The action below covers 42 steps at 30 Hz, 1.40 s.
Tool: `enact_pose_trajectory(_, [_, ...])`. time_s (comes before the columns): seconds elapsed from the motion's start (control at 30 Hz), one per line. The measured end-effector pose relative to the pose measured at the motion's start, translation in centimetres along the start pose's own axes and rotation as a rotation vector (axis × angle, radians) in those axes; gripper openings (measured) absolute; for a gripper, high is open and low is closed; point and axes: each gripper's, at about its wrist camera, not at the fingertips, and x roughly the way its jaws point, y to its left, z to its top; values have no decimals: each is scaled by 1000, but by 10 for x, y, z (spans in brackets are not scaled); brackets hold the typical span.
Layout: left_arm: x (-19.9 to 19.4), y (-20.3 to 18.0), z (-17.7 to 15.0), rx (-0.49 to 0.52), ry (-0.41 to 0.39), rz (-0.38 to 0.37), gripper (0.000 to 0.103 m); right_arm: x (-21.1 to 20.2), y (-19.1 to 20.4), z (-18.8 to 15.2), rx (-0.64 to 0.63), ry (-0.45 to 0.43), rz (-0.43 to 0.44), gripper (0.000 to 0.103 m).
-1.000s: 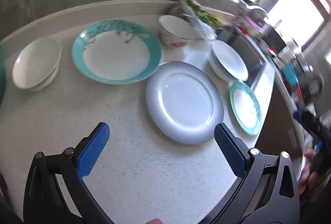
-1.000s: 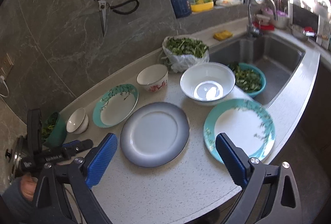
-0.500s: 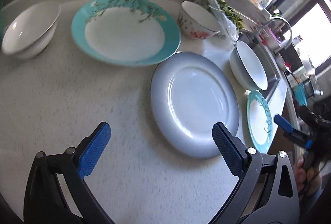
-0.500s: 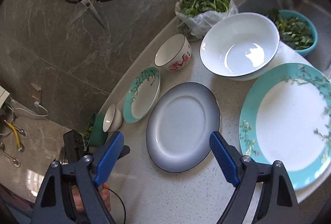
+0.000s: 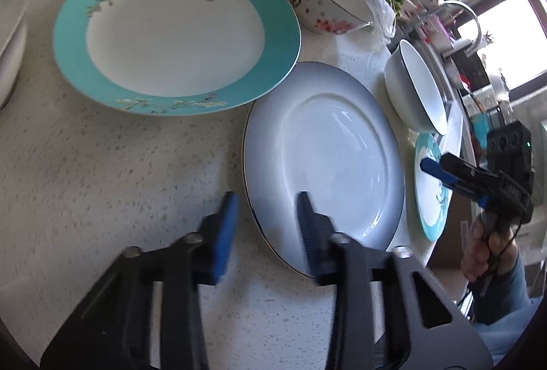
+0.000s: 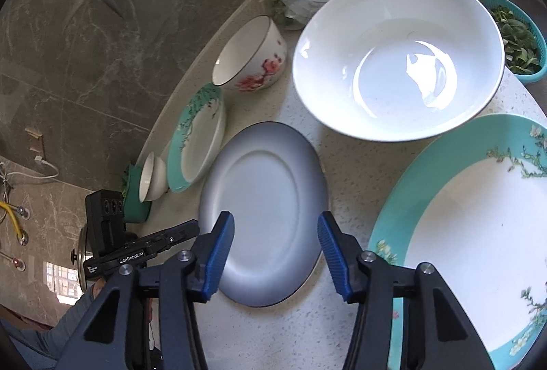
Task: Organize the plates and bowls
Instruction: 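Close both grippers on the grey-rimmed plate rim and tilt it up, then carry the upright grey-rimmed plate with both grippers toward the rice cooker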
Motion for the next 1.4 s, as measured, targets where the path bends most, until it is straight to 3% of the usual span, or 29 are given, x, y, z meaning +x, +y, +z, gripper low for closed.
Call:
enact_pose_trajectory(0.17, [10, 2, 12, 22, 19, 5, 29, 11, 0, 10, -9, 44, -55, 46])
enact_pose_trajectory(0.43, [10, 10, 19, 17, 23, -32, 29, 21, -9, 20, 22, 84, -119, 45])
enact_pose_trajectory(1.13, [18, 8, 32, 67, 95, -82, 29, 39, -6, 22, 64, 133, -86, 45])
enact_pose_trajectory(1.4, [18, 15, 37, 22, 91, -101, 29, 41, -4, 22, 83, 170, -99, 44])
